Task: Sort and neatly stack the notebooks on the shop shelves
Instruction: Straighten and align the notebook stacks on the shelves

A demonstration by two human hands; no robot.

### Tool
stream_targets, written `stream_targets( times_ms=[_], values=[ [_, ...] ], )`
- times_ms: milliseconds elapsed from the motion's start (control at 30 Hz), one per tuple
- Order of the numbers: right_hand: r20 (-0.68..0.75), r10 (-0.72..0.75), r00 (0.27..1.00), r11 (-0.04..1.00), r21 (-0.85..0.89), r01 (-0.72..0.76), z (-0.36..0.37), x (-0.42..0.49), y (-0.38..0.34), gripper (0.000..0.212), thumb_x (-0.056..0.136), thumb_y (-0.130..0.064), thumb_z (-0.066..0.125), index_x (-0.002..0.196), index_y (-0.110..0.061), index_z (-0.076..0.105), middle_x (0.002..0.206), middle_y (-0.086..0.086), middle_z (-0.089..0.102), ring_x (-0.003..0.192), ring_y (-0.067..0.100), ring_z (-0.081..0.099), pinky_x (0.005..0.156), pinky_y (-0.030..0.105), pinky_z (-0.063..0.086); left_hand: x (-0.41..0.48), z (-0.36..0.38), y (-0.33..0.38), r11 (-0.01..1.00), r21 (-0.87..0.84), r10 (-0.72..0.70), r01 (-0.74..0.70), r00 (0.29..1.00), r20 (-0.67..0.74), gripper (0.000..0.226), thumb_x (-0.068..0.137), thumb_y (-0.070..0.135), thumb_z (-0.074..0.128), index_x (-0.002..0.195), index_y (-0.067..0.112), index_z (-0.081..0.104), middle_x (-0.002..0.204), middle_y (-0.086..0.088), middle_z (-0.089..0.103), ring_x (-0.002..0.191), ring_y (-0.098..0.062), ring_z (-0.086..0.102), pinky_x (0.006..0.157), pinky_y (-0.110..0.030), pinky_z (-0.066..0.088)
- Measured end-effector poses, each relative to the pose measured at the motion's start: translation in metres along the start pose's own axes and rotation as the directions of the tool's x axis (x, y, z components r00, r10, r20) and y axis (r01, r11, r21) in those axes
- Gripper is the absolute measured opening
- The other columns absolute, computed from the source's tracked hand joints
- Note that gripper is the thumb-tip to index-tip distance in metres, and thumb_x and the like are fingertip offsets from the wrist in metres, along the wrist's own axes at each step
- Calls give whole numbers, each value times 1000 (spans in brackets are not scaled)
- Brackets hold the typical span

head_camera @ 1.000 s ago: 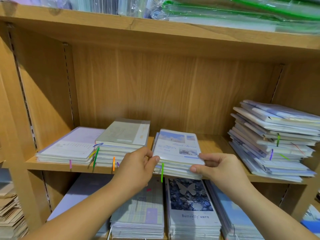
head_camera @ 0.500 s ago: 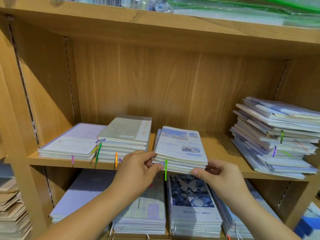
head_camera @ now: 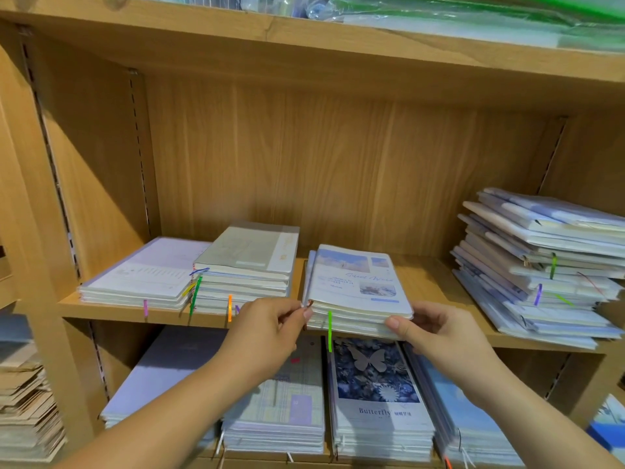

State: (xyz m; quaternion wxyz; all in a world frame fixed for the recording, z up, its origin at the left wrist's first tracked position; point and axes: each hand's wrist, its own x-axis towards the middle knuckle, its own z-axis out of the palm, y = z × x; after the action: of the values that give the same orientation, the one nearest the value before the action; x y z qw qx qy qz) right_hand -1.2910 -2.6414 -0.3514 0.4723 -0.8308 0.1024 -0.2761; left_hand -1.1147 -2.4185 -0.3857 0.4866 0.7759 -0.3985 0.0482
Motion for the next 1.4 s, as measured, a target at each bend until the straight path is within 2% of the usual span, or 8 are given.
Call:
stream_targets(
  times_ms=[167,400,500,600,800,1100,1300,1400],
  values=[
    [68,42,997,999,-2,-42,-8,7,-1,20,78,-49,79,98,-46,78,75,-4,74,62,9,62,57,18,46,6,-4,7,998,69,-11,7,998,60,31,98,41,62,80,17,70,57,-5,52,52,-10,59,57,-29,43],
    [144,44,989,916,-400,18,-6,18,4,31,69,-52,89,60,-66,63,54,-32,59,55,-10,57,47,7,36,10,-6,18,959,282,-35,-7,989,145,40,88,40,76,65,20,51,53,7,44,50,-6,41,51,-27,28],
    [118,75,990,917,-399,-21,-11,27,9,30,70,-47,91,53,-48,67,45,-23,51,45,-3,49,43,8,33,17,-1,24,943,333,-55,10,990,127,43,87,40,77,62,19,49,53,6,45,51,-6,41,48,-24,25],
    [77,132,988,924,-369,-95,-18,34,16,39,68,-47,92,62,-17,69,49,-14,45,45,3,36,43,15,28,20,4,27,958,277,-109,71,987,121,44,87,35,79,62,17,49,51,2,53,45,-10,58,49,-27,41],
    [68,139,988,944,-312,-111,-14,35,25,46,78,-48,85,77,-5,68,61,-6,50,55,9,42,54,21,34,21,13,29,958,24,-287,286,949,132,33,89,26,79,95,-2,62,81,-24,73,51,-18,71,57,-34,58],
    [40,145,989,946,-298,-127,-10,38,22,46,74,-48,87,64,-18,53,56,-11,38,49,6,32,49,18,28,18,17,28,956,-11,-293,294,954,62,31,90,26,78,99,-1,64,81,-24,72,51,-20,71,63,-42,62],
    [47,63,997,892,-452,-35,-5,31,24,41,74,-52,85,53,-33,56,46,-11,39,45,6,35,52,26,27,11,10,22,970,218,-120,103,991,64,35,94,33,73,77,4,61,64,-14,65,57,-25,67,66,-42,57],
    [-14,14,1000,902,-432,-19,-2,29,25,53,74,-49,87,51,-22,48,47,-11,38,46,6,33,52,28,26,14,12,25,969,223,-118,103,992,54,37,95,31,71,78,1,60,67,-16,67,58,-26,67,66,-43,57]
  ],
)
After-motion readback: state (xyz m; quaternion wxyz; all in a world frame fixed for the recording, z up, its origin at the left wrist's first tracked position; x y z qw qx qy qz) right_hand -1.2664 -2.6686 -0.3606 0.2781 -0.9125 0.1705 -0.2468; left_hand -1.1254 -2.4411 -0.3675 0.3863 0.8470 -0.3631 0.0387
